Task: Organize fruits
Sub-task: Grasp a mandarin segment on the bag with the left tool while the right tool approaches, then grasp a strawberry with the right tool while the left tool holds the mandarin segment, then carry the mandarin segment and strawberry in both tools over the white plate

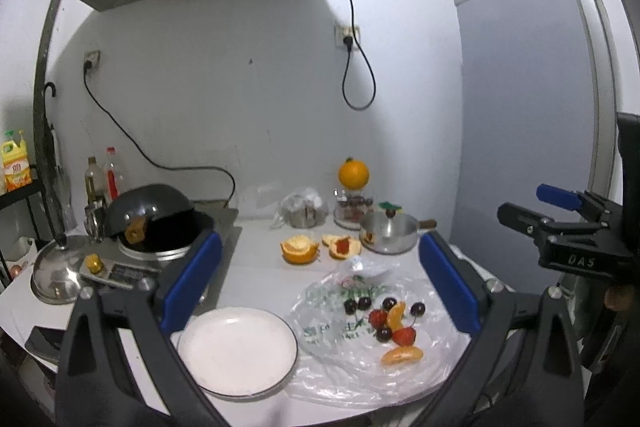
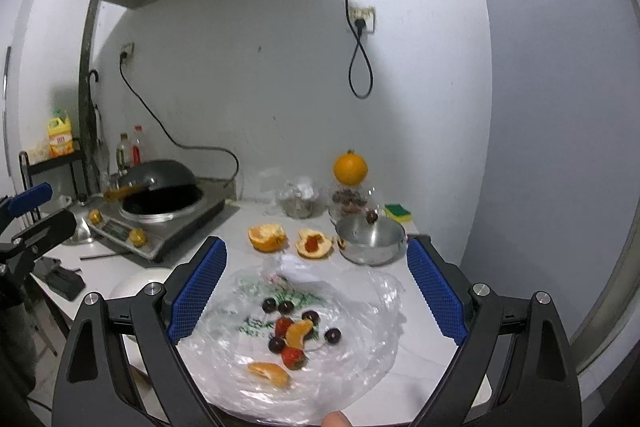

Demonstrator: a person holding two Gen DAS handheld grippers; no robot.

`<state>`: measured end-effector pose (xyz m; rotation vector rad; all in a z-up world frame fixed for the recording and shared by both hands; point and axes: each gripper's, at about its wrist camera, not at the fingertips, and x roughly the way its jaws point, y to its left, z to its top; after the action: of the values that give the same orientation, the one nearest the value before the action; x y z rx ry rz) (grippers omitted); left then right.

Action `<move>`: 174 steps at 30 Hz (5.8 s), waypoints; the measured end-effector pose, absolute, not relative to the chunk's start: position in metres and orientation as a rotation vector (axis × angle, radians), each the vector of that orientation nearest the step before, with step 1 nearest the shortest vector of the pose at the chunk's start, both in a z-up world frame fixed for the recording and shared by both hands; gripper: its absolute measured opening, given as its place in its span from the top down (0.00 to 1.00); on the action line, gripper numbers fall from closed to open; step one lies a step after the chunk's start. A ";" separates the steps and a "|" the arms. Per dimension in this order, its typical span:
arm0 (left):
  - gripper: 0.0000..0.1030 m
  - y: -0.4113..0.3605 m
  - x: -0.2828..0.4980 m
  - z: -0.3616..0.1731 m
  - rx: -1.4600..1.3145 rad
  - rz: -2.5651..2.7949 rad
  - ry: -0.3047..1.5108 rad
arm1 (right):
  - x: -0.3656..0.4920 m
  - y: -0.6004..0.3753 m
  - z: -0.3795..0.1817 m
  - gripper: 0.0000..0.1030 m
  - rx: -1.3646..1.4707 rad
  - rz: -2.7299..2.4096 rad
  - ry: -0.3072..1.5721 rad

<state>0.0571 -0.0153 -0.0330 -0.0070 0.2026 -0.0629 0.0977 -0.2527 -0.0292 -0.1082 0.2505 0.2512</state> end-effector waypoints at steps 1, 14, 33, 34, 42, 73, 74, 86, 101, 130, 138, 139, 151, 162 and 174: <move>0.03 -0.017 0.061 -0.036 -0.005 -0.064 0.215 | 0.101 -0.254 -0.033 0.09 -0.110 0.249 0.263; 0.03 -0.047 0.115 -0.092 0.000 -0.113 0.396 | 0.137 -0.273 -0.086 0.09 -0.122 0.265 0.404; 0.03 -0.123 0.171 -0.174 0.078 -0.192 0.631 | 0.166 -0.303 -0.145 0.44 -0.136 0.379 0.521; 0.03 -0.125 0.172 -0.176 0.084 -0.194 0.640 | 0.167 -0.304 -0.147 0.44 -0.137 0.383 0.525; 0.03 -0.147 0.196 -0.207 0.149 -0.224 0.722 | 0.179 -0.307 -0.162 0.45 -0.146 0.438 0.545; 0.48 -0.135 0.227 -0.253 0.057 -0.303 0.906 | 0.207 -0.289 -0.187 0.45 -0.180 0.509 0.604; 0.49 -0.134 0.225 -0.253 0.052 -0.308 0.905 | 0.207 -0.288 -0.188 0.45 -0.182 0.511 0.607; 0.49 -0.113 0.212 -0.226 0.026 -0.318 0.846 | 0.218 -0.260 -0.203 0.45 -0.197 0.559 0.676; 0.49 -0.078 0.207 -0.202 0.025 -0.276 0.783 | 0.233 -0.222 -0.231 0.56 -0.238 0.580 0.794; 0.49 -0.005 0.180 -0.175 -0.020 -0.193 0.696 | 0.217 -0.198 -0.186 0.67 -0.307 0.512 0.723; 0.49 0.024 0.180 -0.176 -0.036 -0.159 0.692 | 0.219 -0.169 -0.180 0.67 -0.330 0.539 0.710; 0.49 0.028 0.180 -0.176 -0.039 -0.154 0.692 | 0.219 -0.166 -0.180 0.67 -0.335 0.541 0.711; 0.49 0.069 0.179 -0.185 -0.052 -0.084 0.691 | 0.225 -0.123 -0.177 0.67 -0.384 0.587 0.711; 0.49 0.093 0.180 -0.207 -0.041 -0.026 0.719 | 0.229 -0.079 -0.178 0.67 -0.424 0.659 0.704; 0.49 0.114 0.173 -0.226 -0.067 0.007 0.743 | 0.211 -0.031 -0.190 0.67 -0.470 0.774 0.708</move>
<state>0.1729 0.1145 -0.2259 -0.0669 0.7427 0.0067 0.2115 -0.0306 -0.1905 -0.4700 0.7083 0.7744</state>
